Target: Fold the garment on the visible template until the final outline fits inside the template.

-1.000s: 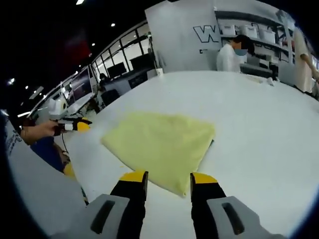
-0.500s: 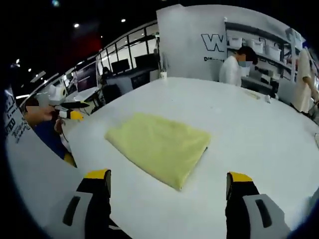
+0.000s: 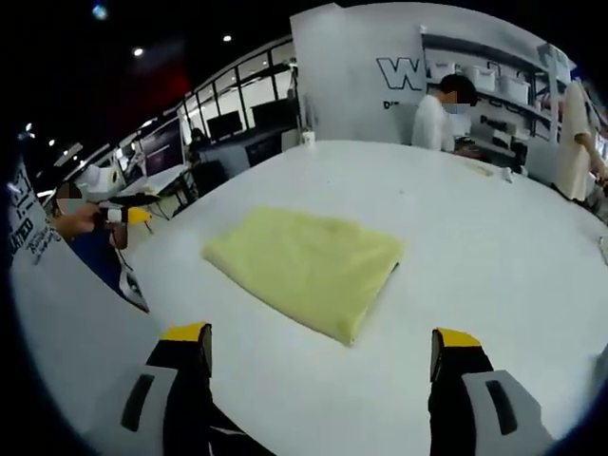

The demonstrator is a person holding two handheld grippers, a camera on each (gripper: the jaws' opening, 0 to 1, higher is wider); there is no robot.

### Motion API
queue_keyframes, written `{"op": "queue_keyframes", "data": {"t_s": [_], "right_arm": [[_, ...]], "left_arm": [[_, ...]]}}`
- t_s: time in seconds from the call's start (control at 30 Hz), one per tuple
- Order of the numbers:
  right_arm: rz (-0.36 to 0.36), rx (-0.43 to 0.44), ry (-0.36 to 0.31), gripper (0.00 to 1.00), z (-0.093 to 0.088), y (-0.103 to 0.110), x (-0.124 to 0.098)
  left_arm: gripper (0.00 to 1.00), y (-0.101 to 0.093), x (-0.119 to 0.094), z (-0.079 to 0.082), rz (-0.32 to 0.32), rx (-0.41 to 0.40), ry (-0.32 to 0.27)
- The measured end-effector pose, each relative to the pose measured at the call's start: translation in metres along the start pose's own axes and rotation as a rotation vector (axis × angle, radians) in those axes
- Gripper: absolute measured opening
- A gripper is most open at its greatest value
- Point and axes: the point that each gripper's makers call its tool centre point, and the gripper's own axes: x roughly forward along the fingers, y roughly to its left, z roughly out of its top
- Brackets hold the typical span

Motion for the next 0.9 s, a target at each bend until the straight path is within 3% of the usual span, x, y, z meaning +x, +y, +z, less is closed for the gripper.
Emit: {"op": "queue_keyframes", "data": {"t_s": [0.2, 0.33, 0.5, 0.7, 0.9], "right_arm": [[0.020, 0.010, 0.006, 0.91, 0.003, 0.006, 0.003], [0.017, 0.014, 0.002, 0.87, 0.003, 0.008, 0.004], [0.023, 0.002, 0.009, 0.86, 0.002, 0.013, 0.011], [0.017, 0.022, -0.026, 0.85, 0.018, 0.010, 0.013], [0.008, 0.057, -0.037, 0.83, 0.018, 0.010, 0.011]], "left_arm": [[0.84, -0.004, -0.004, -0.004, 0.017, -0.042, 0.001], [0.82, -0.009, -0.006, -0.013, 0.020, -0.033, 0.041], [0.82, -0.009, -0.007, -0.009, 0.013, -0.076, 0.006], [0.81, -0.014, -0.003, -0.011, -0.011, -0.096, 0.010], [0.80, -0.015, -0.002, -0.020, -0.020, -0.083, 0.031]]}}
